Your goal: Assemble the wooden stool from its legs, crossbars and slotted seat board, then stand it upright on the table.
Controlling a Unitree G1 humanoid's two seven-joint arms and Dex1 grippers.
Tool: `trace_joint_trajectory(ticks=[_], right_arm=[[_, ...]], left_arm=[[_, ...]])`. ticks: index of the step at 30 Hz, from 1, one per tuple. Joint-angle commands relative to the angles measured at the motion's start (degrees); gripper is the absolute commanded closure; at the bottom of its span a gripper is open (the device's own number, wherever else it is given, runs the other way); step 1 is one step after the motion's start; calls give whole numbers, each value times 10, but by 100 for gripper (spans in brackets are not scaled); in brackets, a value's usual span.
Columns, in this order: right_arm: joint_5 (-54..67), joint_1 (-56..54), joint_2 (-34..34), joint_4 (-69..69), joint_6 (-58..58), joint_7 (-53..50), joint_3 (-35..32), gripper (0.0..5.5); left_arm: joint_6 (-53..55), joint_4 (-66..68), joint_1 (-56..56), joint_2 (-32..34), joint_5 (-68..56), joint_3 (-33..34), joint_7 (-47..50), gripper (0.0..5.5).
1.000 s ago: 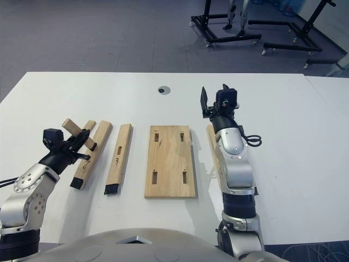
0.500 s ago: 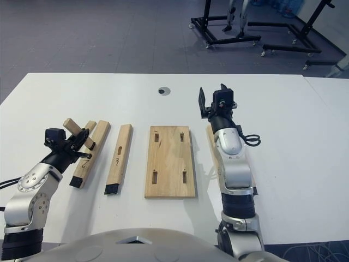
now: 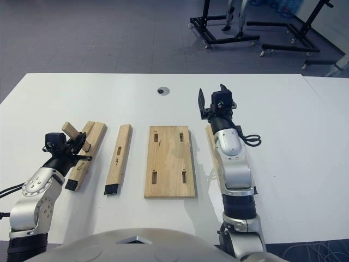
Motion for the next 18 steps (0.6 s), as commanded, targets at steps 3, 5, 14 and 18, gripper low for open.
trace_joint_trajectory(ticks=[3,5,14,18], right_arm=[[-6,-6,-4,1,-8,7,3,231],[-7,-6,-4,2,-10,8,2,231],[-8,-7,0,5,-15,4,0,231],[-9,-9,2,16,-21,1,0,231]], left_arm=[[28,16,11,-7,-2,-14,-7,473],[23,16,8,-7,0,-13,-7,449],[12,1,-3,-9,4,-4,-1,311],[20,-3,-14,-17,-17,18,4,306]])
